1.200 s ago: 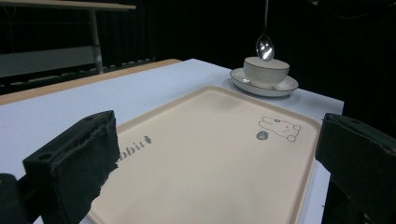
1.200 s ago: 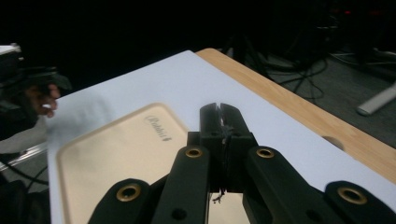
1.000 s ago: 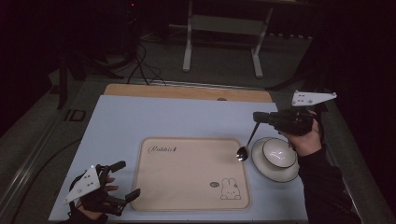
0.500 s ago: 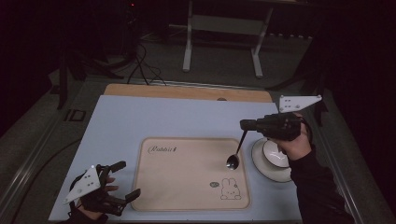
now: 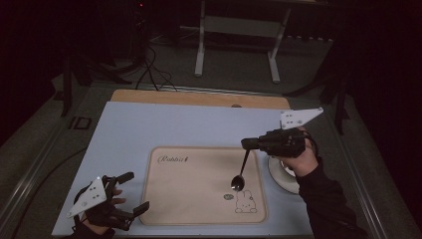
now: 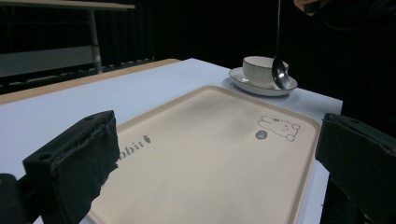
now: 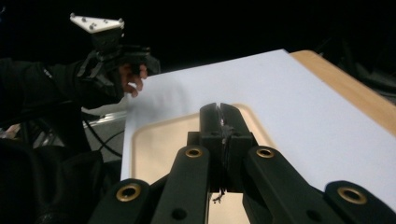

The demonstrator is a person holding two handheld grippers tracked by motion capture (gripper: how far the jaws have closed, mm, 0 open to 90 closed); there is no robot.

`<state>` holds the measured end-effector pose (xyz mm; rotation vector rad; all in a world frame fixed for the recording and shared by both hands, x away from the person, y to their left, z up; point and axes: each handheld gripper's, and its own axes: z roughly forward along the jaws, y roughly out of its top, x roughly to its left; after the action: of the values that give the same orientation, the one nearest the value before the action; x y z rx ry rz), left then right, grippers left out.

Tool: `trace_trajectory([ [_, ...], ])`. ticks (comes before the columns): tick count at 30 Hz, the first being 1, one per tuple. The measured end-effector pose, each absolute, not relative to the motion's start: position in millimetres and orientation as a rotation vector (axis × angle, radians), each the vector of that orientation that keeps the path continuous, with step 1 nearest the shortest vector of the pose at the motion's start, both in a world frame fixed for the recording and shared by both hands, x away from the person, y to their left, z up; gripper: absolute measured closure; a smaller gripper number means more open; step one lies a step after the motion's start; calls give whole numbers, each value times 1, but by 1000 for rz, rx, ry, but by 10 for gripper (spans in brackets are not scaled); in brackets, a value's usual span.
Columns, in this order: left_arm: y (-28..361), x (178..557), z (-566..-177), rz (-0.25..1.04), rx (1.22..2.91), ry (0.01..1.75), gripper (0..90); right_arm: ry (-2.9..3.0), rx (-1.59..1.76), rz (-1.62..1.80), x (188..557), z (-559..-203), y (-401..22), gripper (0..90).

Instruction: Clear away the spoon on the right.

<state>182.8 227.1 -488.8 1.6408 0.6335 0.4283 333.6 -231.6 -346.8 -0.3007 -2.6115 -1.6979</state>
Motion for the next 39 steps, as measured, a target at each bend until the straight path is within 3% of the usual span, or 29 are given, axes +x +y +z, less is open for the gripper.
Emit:
trace_trajectory([
  [23,226,183,-489,420,1647,630,0,-2520,-333,-1548,342,-416,-212,896],
  [39,226,183,-489,411,1650,622,0,-2514,-365,-1499,351,-438,-207,891],
])
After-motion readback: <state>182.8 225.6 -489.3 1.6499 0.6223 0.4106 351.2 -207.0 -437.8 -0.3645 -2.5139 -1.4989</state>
